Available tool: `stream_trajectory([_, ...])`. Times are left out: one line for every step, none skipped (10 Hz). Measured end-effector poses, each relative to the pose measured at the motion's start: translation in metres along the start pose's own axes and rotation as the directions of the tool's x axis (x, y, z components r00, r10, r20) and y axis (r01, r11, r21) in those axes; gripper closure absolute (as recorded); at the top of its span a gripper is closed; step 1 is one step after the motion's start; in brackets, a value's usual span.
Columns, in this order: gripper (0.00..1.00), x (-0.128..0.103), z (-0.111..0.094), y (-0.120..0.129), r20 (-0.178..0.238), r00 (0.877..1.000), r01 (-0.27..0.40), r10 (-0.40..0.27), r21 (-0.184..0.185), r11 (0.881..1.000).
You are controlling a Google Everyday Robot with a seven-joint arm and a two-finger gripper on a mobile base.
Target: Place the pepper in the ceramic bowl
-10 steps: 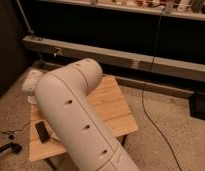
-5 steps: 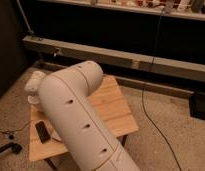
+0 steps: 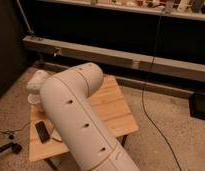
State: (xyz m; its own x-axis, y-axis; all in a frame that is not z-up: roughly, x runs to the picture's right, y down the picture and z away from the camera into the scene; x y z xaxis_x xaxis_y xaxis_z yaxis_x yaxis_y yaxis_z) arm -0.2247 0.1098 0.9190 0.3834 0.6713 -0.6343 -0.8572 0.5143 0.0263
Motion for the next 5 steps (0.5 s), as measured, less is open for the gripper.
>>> stream_trajectory([0.23, -0.005, -0.005, 0.0, 0.013, 1.0, -0.001, 0.002, -0.007, 1.0])
stream_trajectory([0.2, -0.009, -0.01, -0.001, 0.029, 1.0, -0.002, 0.003, -0.012, 1.0])
stream_trajectory([0.2, -0.015, -0.019, -0.001, 0.053, 0.999, -0.001, 0.002, -0.017, 1.0])
stream_trajectory([0.2, -0.019, -0.027, -0.003, 0.072, 0.997, 0.003, -0.001, -0.02, 1.0])
stream_trajectory([0.2, -0.021, -0.036, -0.006, 0.089, 0.996, 0.009, -0.007, -0.02, 1.0])
